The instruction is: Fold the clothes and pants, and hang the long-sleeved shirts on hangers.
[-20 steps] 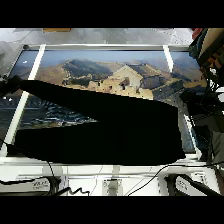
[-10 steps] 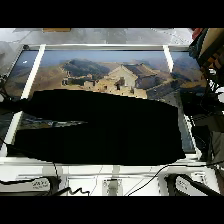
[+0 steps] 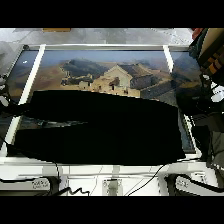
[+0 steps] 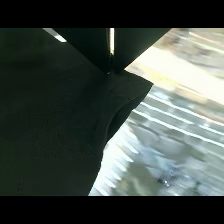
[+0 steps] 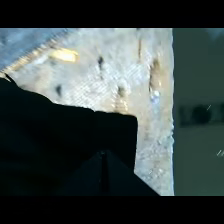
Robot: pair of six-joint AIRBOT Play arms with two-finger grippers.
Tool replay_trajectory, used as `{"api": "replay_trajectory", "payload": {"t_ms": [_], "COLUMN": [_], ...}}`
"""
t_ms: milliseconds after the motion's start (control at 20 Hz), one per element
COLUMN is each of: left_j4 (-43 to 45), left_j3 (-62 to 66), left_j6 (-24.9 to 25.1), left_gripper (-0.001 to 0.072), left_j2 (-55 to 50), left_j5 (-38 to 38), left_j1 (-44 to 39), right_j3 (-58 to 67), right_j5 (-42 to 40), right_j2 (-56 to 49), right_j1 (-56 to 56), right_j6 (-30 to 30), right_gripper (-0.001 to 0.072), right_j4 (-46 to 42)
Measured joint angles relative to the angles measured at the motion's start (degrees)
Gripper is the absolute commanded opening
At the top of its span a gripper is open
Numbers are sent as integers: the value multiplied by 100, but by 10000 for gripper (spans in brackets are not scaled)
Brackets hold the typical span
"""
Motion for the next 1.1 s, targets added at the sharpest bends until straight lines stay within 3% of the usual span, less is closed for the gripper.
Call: {"api": "replay_trajectory", "payload": {"t_ms": [150, 200, 250, 300, 350, 750, 850, 1050, 1100], "left_j4": [39, 50, 55, 57, 57, 61, 59, 61, 61], "left_j3": [-7, -7, -7, -7, -7, -7, -7, -9, -9], "left_j6": [-2, -2, -2, -2, -2, -2, -2, -2, -2], "left_gripper": [16, 16, 16, 16, 16, 16, 16, 16, 16], "left_j2": [0, 0, 0, 0, 0, 0, 0, 0, 0], "left_j5": [15, 31, 33, 39, 42, 46, 48, 48, 48], "left_j1": [0, 0, 0, 0, -4, -11, -11, -11, -11], "right_j3": [28, 37, 44, 48, 48, 46, 46, 52, 55], "right_j5": [304, 494, 675, 879, 1032, 1735, 1812, 1836, 1823], "right_j2": [-365, -468, -555, -643, -710, -1322, -1504, -1897, -1976], "right_j1": [-466, -688, -903, -1113, -1281, -1370, -1266, -1141, -1117], "right_j6": [13, -81, -160, -236, -271, -407, -490, -566, -610], "right_gripper": [26, 57, 295, 615, 720, 690, 607, 591, 549], "right_j4": [354, 525, 682, 828, 929, 1451, 1521, 1860, 1958]}}
